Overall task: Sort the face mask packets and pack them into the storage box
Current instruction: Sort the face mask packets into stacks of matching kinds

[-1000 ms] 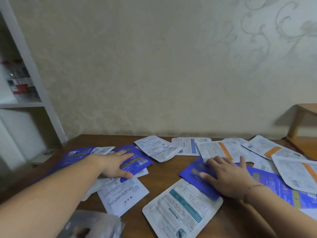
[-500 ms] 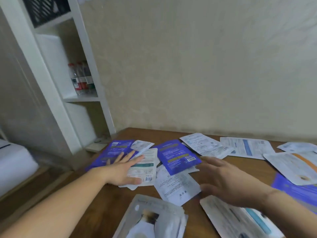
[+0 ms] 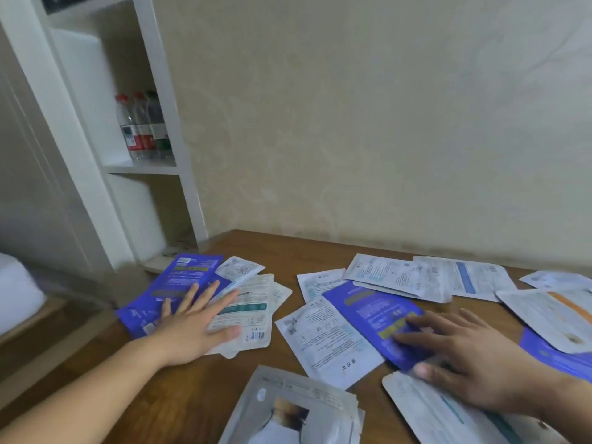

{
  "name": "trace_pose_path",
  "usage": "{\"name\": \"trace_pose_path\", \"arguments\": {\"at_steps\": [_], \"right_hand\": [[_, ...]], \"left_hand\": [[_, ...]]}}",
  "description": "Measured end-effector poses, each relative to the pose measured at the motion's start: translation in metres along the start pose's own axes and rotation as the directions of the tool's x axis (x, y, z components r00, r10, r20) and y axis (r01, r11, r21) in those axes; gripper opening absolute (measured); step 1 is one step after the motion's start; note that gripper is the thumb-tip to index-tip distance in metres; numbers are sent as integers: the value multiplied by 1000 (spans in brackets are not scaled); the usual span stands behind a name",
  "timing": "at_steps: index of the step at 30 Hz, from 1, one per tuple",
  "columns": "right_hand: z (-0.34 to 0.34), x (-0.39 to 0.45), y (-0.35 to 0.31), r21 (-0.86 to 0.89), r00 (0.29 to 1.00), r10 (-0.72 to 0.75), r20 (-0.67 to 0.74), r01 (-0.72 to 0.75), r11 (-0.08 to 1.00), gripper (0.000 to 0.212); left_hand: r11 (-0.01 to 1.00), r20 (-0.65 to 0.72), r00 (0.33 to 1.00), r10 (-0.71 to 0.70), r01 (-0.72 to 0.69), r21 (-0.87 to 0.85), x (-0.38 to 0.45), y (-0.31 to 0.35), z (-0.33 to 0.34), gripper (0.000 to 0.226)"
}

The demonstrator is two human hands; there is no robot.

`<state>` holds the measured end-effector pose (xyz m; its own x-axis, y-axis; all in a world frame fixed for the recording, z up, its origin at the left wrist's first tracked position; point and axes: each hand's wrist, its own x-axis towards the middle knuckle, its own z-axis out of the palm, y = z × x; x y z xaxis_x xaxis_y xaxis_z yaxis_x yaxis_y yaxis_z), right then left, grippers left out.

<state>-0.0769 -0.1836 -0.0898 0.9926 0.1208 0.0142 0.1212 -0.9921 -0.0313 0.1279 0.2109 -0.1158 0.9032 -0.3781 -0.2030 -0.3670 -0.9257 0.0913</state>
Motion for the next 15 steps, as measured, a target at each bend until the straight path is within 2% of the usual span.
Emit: {"name": "trace_pose_path", "arguments": {"at_steps": [3,4,5,8,10,12,15], "right_hand": [[-7,9,9,23,959,13,-283,-6,1000,59],[-10,21,10,49,949,72,-308,-59,997,55],[-10,34,12,69,950,128,-286,-113,991,52],[-3,68,18,106,975,220,-36,-215,971,68],[5,76,21,122,970,237,52,-242,963,62],[10,72,23,133,965,261,34,-263,956,57],[9,55,30,93,949,303,-83,-295,951,52]], "left_hand": [[1000,-80,996,-27,26,-15,16,13,6,113],[1000,-95,995,-22,22,-8,21,19,7,116],[1000,-105,994,-11,11,0,24,24,8,117],[1000,-147,989,27,-29,-6,27,32,9,113],[997,-215,974,71,-74,-9,24,32,9,113],[988,-229,962,152,-151,20,18,29,10,113],[974,-174,958,226,-226,20,11,27,10,109]]}}
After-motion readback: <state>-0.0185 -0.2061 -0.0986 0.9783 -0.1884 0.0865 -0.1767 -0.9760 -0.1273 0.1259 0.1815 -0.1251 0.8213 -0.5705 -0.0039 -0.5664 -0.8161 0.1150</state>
